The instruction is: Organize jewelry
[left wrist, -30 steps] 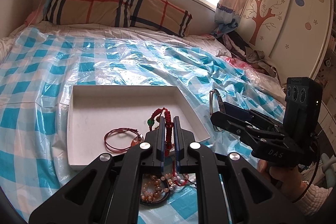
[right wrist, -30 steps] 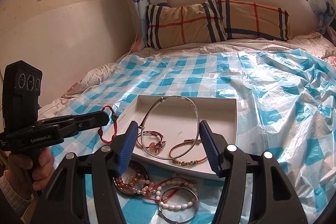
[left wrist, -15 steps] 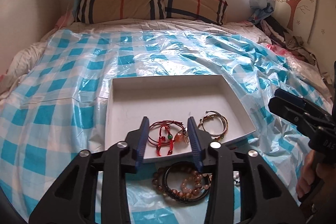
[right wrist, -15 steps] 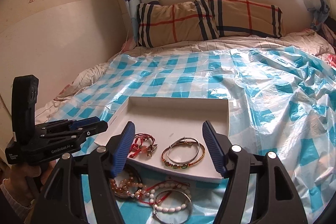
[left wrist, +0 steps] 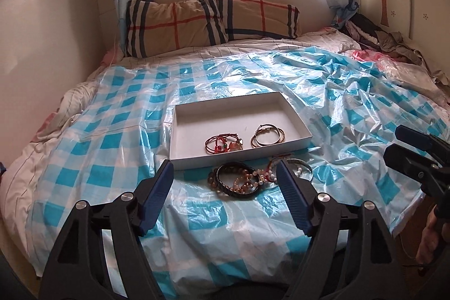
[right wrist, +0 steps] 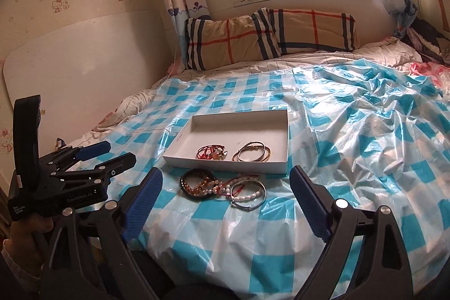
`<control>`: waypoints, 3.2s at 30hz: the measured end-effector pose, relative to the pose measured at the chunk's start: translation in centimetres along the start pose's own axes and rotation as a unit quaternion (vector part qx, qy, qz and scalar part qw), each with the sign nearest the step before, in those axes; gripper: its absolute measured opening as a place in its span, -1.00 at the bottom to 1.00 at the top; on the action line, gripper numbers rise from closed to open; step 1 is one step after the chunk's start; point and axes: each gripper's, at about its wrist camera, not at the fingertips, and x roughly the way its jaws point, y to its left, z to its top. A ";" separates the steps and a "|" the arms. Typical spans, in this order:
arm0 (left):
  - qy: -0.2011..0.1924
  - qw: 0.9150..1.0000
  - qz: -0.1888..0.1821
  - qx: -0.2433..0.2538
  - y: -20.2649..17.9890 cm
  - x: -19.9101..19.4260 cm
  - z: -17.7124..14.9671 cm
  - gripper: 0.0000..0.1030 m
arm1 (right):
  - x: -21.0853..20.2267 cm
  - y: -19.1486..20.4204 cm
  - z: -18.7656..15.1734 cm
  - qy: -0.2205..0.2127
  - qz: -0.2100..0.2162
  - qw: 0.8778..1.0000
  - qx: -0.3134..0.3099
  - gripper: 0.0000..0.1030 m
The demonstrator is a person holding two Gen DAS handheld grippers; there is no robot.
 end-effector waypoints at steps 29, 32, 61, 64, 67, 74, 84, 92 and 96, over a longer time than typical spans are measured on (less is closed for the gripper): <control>-0.043 0.998 0.036 0.018 -0.2 -10.8 -3.2 0.84 | -8.4 2.3 -3.7 0.001 -0.016 1.000 -0.001 0.85; -0.036 0.998 0.043 0.007 1.2 -11.1 -3.4 0.84 | -9.4 2.2 -3.7 -0.008 -0.016 1.000 -0.004 0.85; 0.150 0.984 -0.085 0.050 3.8 17.1 -0.9 0.55 | 16.6 -1.5 -2.3 0.173 -0.032 0.980 -0.097 0.85; 0.156 0.982 -0.083 0.066 2.9 19.0 -0.9 0.52 | 18.5 -1.6 -2.3 0.192 -0.026 0.975 -0.110 0.85; 0.161 0.981 -0.078 0.078 2.1 20.5 -0.8 0.44 | 20.3 -1.8 -2.8 0.215 -0.024 0.969 -0.117 0.84; 0.189 0.976 -0.089 0.063 2.2 21.7 -1.8 -0.83 | 19.5 -2.9 -3.4 0.211 -0.003 0.974 -0.080 0.17; 0.168 0.978 -0.120 -0.006 5.9 15.4 -3.0 -0.84 | 14.5 -2.2 -4.0 0.177 0.010 0.983 -0.051 0.17; 0.190 0.975 -0.111 -0.035 8.5 15.0 -5.6 -0.84 | 14.7 -2.3 -5.5 0.185 0.007 0.982 -0.041 0.17; 0.184 0.976 -0.116 -0.028 8.0 14.8 -5.9 -0.84 | 15.0 -2.4 -6.0 0.185 0.005 0.982 -0.038 0.17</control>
